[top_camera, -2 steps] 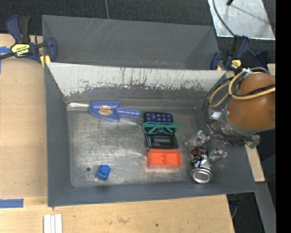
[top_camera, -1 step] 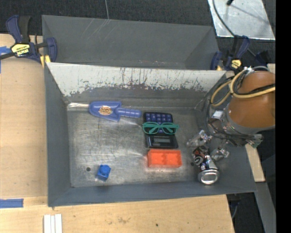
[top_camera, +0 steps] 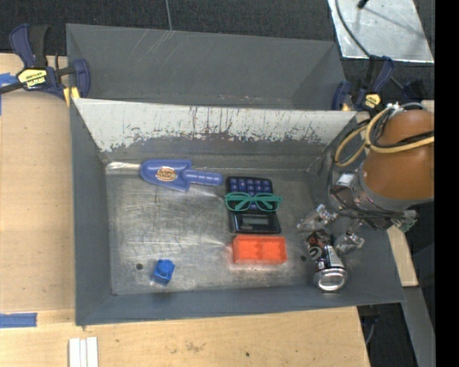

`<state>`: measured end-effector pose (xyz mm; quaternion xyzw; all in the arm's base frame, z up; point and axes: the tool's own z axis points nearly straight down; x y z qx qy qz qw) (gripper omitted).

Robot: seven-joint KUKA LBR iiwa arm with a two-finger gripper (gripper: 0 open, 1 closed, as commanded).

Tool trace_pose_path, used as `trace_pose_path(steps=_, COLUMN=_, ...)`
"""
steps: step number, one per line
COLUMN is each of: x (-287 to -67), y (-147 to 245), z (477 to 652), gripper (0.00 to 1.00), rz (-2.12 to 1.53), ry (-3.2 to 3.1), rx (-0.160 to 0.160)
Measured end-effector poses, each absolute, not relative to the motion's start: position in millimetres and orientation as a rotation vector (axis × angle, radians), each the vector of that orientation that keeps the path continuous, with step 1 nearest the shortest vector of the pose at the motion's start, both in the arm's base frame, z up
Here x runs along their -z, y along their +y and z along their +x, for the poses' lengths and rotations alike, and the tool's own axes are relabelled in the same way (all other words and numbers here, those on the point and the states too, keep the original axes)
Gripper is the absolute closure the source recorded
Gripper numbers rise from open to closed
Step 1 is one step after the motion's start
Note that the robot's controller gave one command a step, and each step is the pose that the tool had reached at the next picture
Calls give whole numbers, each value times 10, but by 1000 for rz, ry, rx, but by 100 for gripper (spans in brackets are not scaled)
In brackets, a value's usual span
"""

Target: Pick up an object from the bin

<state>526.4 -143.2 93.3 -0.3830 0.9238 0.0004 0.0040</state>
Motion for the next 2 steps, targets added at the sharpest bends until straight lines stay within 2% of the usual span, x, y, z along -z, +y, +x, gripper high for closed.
trace_pose_path(steps=2, x=-1212, y=-1439, z=5254, gripper=100, rz=-1200, ry=2901, rx=-1)
